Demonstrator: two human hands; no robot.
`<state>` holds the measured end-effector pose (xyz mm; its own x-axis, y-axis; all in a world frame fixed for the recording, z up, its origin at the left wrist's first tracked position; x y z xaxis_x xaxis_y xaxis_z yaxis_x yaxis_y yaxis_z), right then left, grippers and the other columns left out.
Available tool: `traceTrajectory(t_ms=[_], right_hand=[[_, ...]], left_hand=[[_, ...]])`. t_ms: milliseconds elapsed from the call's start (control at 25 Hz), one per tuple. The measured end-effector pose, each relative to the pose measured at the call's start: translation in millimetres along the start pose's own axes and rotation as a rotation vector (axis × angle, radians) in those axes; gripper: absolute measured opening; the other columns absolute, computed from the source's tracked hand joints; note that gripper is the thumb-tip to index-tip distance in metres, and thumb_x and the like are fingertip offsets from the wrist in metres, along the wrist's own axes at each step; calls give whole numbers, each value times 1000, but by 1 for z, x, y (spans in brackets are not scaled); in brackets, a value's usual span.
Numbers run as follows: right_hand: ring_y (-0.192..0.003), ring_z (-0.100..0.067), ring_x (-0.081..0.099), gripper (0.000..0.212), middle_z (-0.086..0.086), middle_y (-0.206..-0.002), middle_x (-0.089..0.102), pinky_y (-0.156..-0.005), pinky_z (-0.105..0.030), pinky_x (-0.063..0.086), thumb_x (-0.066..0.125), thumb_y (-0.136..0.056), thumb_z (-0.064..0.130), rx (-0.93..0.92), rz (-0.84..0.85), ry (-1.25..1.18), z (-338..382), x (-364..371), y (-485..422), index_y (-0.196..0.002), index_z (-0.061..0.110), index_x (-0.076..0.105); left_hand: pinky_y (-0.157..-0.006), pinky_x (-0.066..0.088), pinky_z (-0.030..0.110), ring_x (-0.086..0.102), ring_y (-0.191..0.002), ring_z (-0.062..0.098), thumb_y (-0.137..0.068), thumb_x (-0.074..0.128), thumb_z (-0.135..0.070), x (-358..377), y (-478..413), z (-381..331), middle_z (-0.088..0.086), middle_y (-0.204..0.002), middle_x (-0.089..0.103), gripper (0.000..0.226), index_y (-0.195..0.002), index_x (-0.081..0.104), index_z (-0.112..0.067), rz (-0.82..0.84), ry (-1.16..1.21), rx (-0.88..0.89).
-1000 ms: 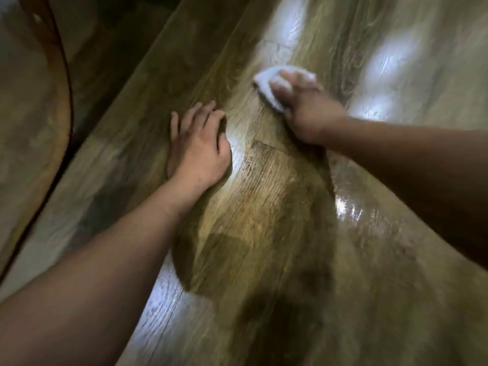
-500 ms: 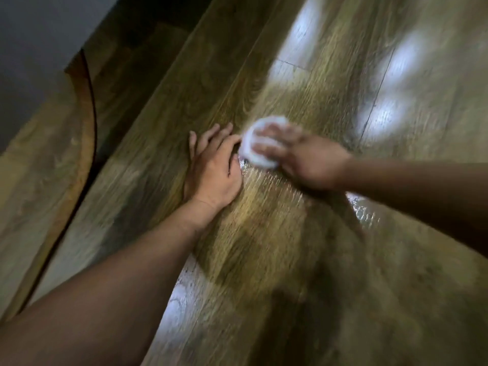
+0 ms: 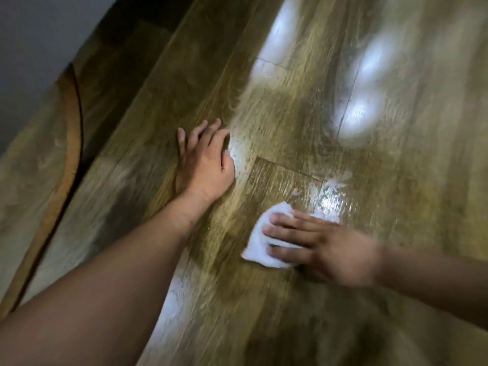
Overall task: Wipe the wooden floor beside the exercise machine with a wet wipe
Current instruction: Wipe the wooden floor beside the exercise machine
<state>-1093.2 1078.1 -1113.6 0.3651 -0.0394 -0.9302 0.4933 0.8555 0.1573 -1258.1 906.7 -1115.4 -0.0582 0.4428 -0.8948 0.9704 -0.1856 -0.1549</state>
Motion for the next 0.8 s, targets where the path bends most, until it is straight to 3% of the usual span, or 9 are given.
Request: traceTrajectory(t_ms=[80,160,240,320,440,560,640,720,800], right_hand=[[-149,-29,23,48,-4,-161,27,-113,-54,37,34,-103,39,13,3,40,-46,-9,48,-149,28,39],[-146,-33,29,49,-4,-163,22,-110,-56,39,32,-101,44,390,-118,65,-133,-43,79,-149,40,31],[-143,-37,34,55,-9,-162,26,-114,-47,35,37,-92,35,848,-306,6,-214,-72,101,-147,32,39],[-143,-35,31,54,-10,-160,27,-116,-40,30,40,-88,22,1082,-428,-63,-227,-78,96,-142,24,46],[-145,-40,27,59,-16,-161,24,-115,-50,30,33,-88,22,1015,-421,-110,-145,-31,89,-147,24,42],[-145,-36,31,47,-12,-156,37,-113,-52,34,23,-104,27,469,-224,-86,31,26,100,-144,20,46],[-145,-29,34,46,-8,-153,42,-114,-51,33,20,-108,30,263,-120,-80,61,40,145,-140,19,52],[-141,-31,39,46,-9,-153,40,-108,-52,39,20,-107,33,389,-175,-30,1,28,197,-142,21,47],[-139,-38,39,49,-8,-157,33,-101,-57,45,26,-100,31,741,-277,33,-95,5,239,-147,25,39]], left_hand=[[-119,10,56,37,-137,29,-82,47,-23,3,-1,-2,6,-143,52,44,-123,60,-13,15,3,1],[-119,11,57,37,-138,30,-83,48,-22,3,1,-5,8,-144,52,43,-124,60,-12,6,-12,4],[-117,12,59,38,-137,32,-82,47,-21,-3,5,-4,10,-142,53,44,-123,59,-11,-5,-36,13],[-116,12,63,43,-133,32,-79,45,-20,-9,8,-21,10,-136,57,46,-121,59,-11,-12,-62,61],[-117,11,60,50,-126,29,-77,43,-22,3,12,-95,8,-129,60,46,-119,61,-12,-5,2,217],[-116,18,59,49,-128,29,-79,48,-22,45,13,-157,10,-134,57,46,-121,61,-11,80,109,297],[-116,16,60,42,-135,30,-83,49,-27,72,12,-169,9,-141,52,46,-125,59,-12,149,22,340],[-119,10,58,34,-139,30,-86,46,-31,83,10,-166,8,-146,47,47,-128,55,-14,181,-51,331],[-120,4,55,27,-142,28,-88,43,-33,80,9,-168,6,-149,42,48,-131,52,-15,193,-47,337]])
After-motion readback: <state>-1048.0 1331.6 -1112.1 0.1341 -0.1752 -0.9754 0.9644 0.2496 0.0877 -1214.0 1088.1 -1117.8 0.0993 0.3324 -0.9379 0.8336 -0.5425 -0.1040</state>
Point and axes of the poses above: each hand's wrist, its own y-axis away from the middle knuckle, its own x-axis out of the palm, z = x × y, the point moved 8 cm from there along -y, towards the middle knuckle
